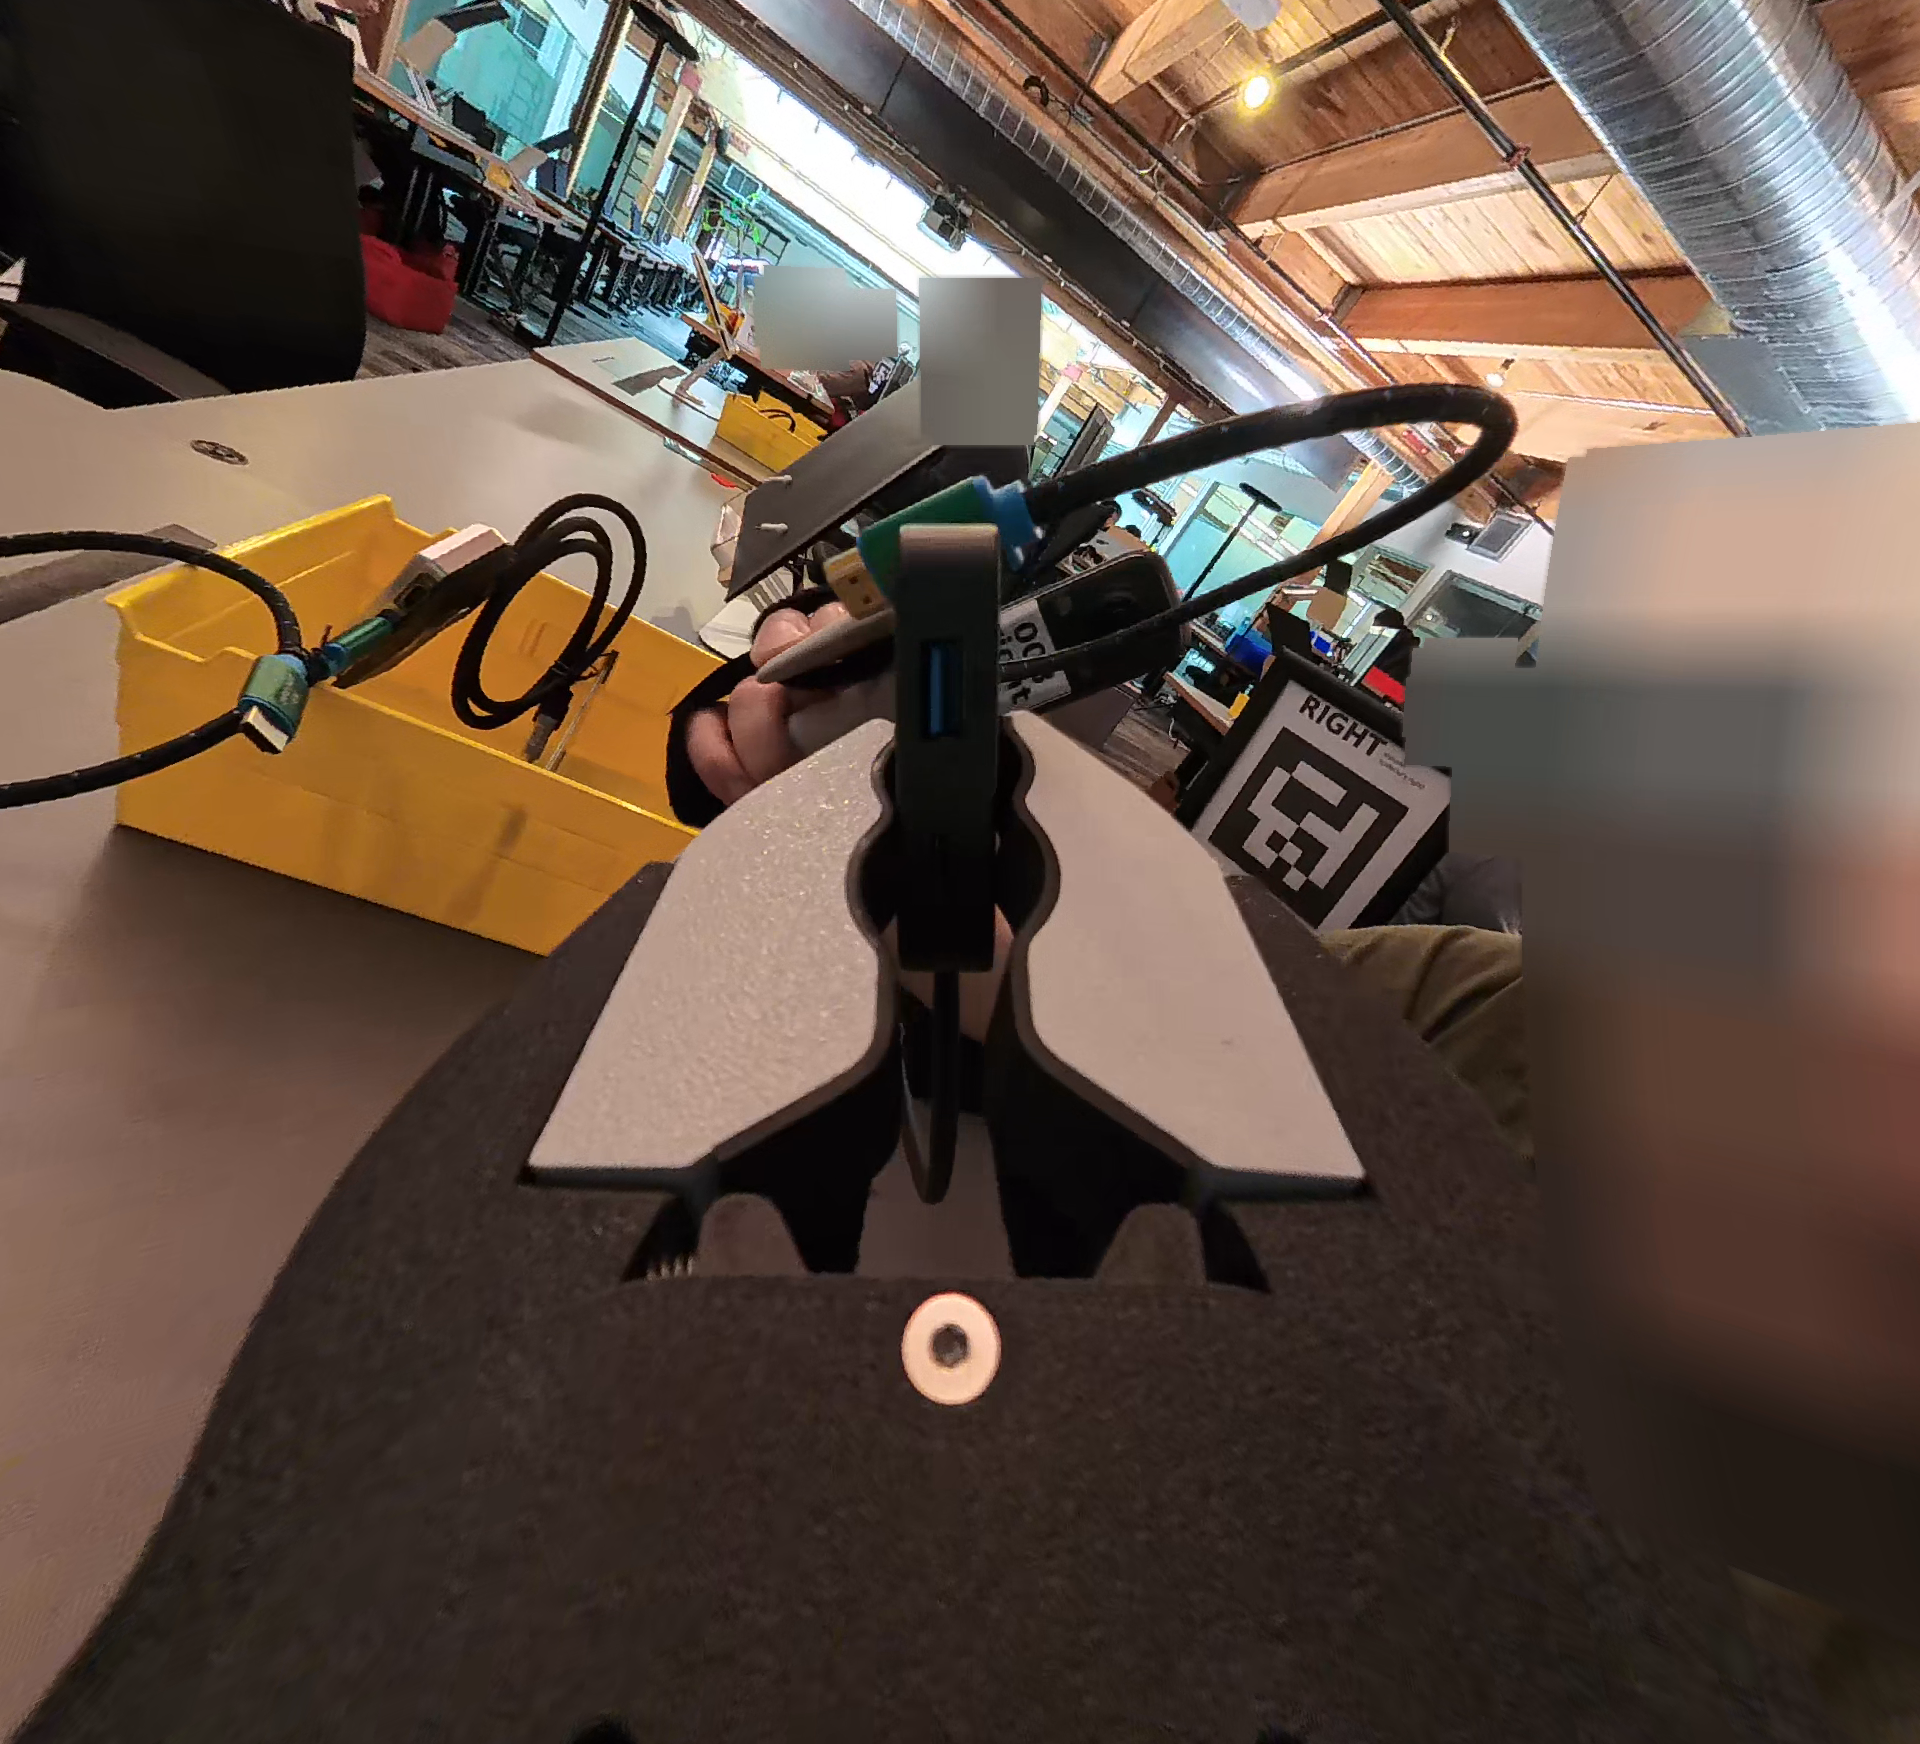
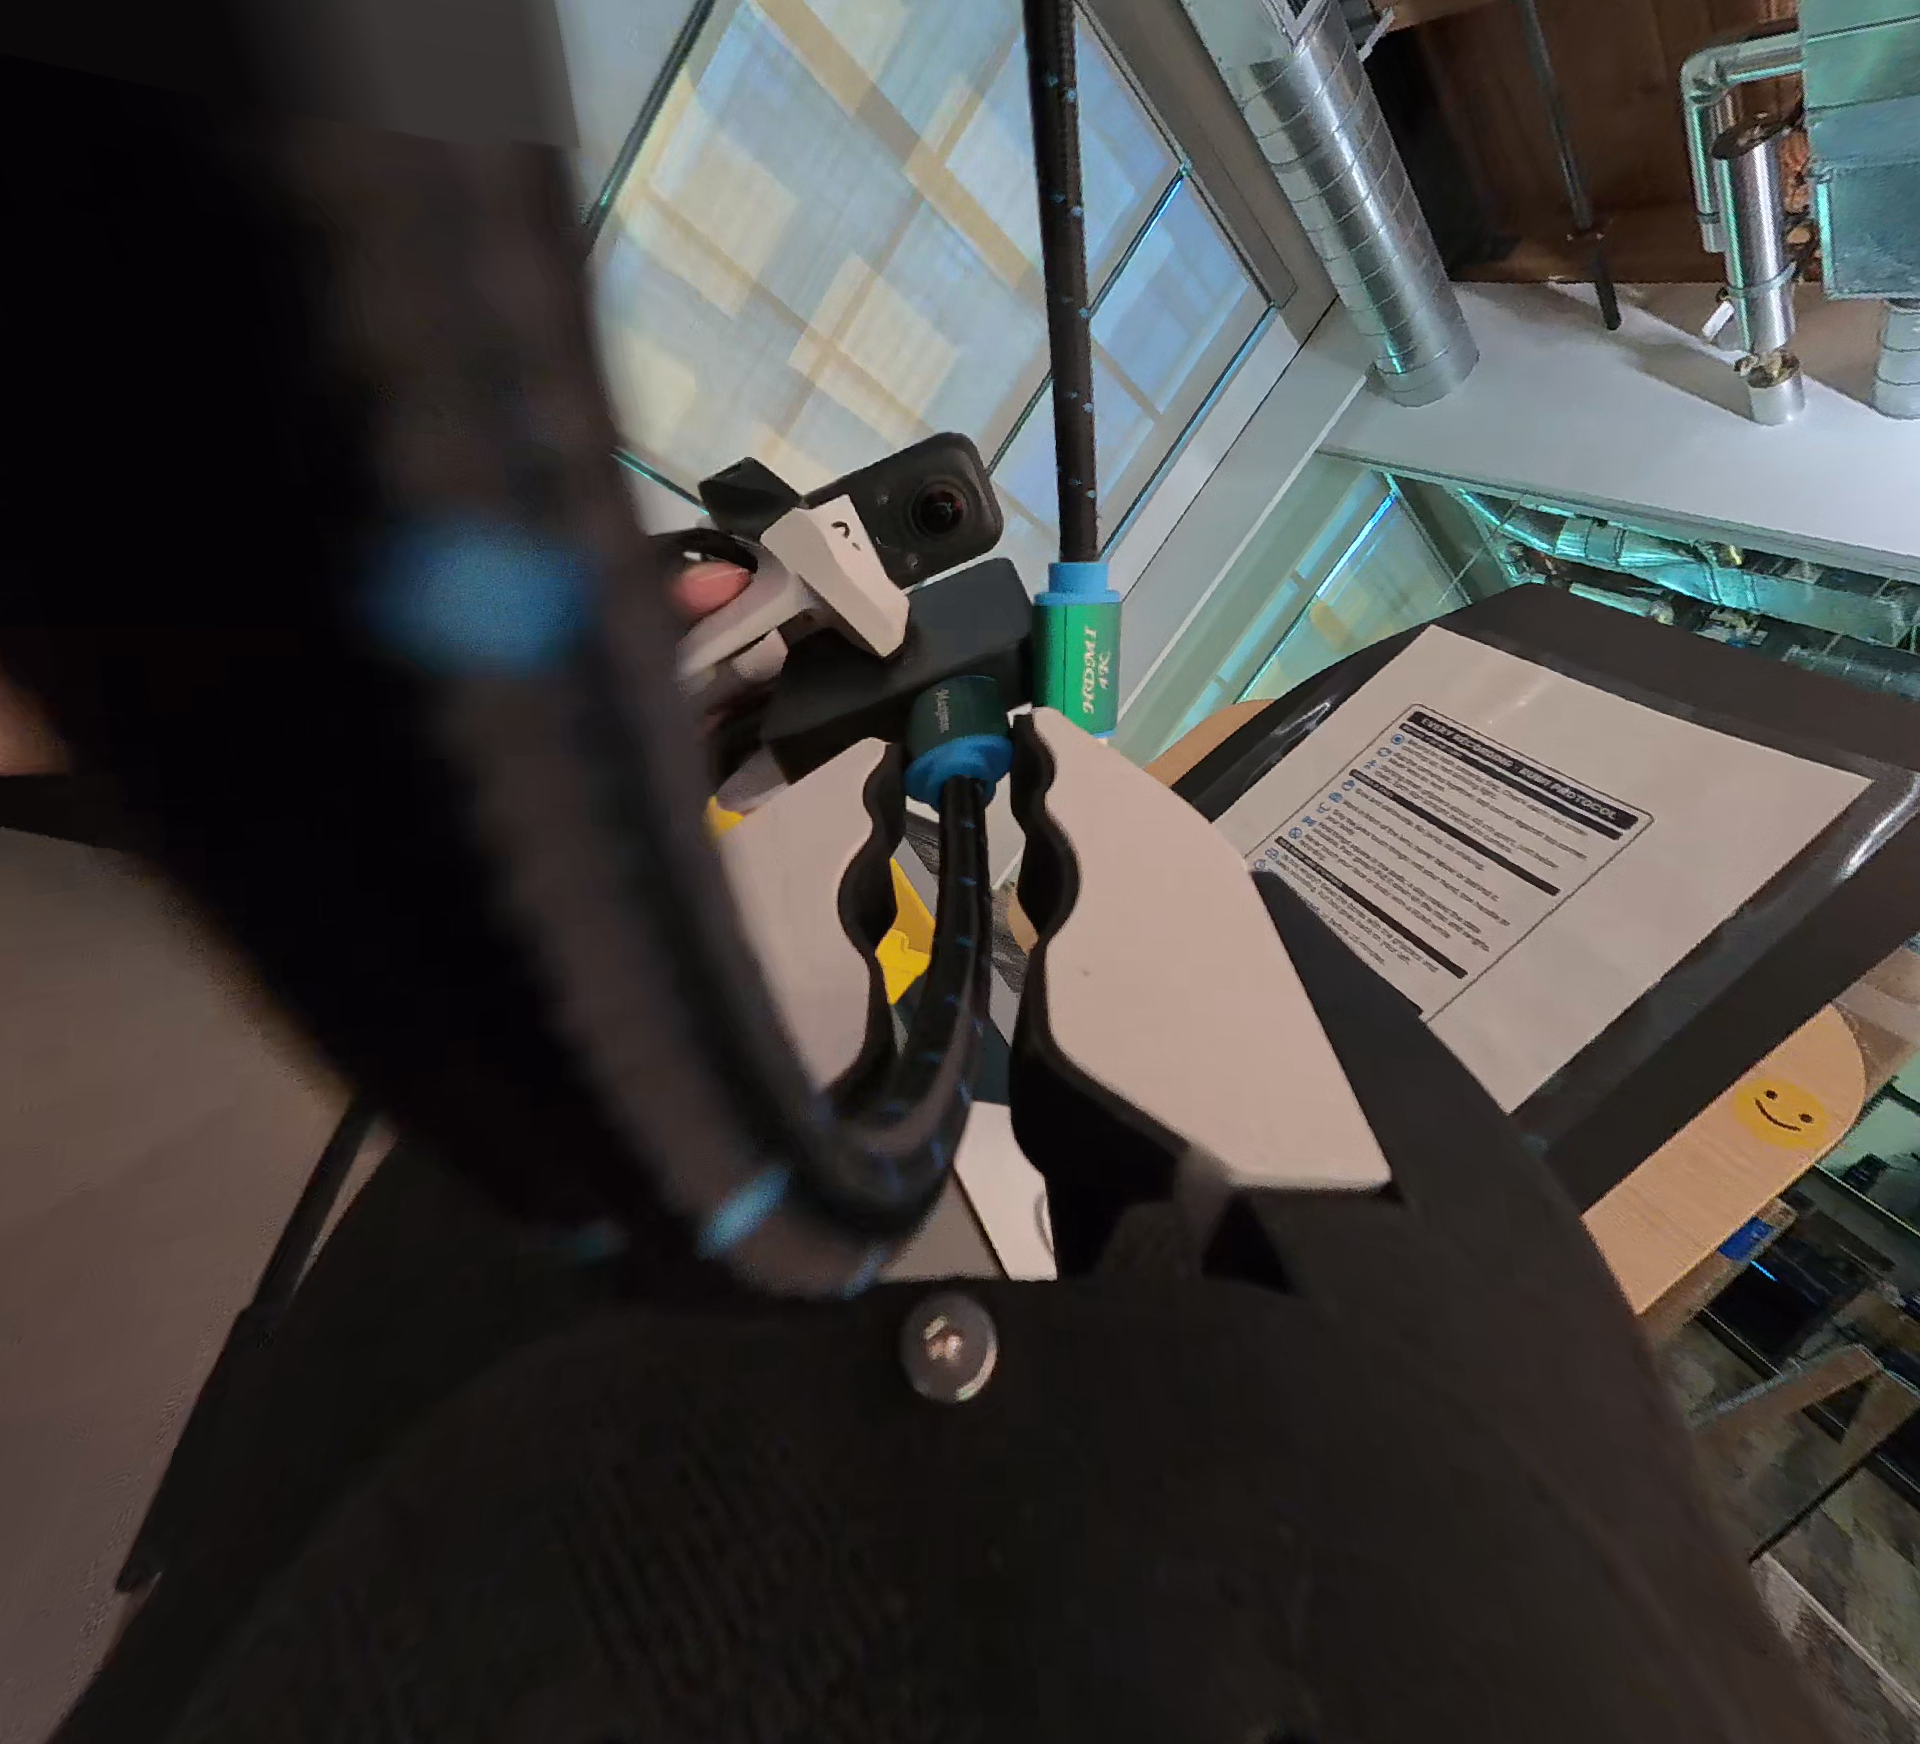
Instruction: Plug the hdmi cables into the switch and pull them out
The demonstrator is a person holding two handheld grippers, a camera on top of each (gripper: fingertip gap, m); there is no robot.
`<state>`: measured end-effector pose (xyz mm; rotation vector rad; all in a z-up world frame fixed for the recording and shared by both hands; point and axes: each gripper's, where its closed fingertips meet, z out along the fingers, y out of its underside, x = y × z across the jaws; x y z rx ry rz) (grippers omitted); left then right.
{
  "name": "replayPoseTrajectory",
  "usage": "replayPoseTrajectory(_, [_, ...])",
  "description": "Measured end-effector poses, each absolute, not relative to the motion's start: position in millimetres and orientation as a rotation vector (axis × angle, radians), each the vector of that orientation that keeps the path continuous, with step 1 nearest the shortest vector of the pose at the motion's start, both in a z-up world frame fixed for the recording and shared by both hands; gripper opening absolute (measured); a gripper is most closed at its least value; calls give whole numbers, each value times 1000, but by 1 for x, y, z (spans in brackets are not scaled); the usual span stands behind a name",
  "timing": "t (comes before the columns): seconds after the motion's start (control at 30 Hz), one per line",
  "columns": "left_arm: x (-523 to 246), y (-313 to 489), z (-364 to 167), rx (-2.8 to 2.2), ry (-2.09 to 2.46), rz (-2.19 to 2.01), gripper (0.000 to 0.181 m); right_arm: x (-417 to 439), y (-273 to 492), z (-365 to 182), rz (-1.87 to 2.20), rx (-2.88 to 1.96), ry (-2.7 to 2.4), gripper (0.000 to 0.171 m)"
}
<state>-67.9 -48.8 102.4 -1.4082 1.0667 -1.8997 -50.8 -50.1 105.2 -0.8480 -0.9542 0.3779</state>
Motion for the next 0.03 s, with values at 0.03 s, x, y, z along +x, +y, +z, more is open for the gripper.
replayPoseTrajectory(0.03, [-68, -49, 102, -1410, 1076, -1890, 14, -51, -51, 105, 386, -844, -953, 21])
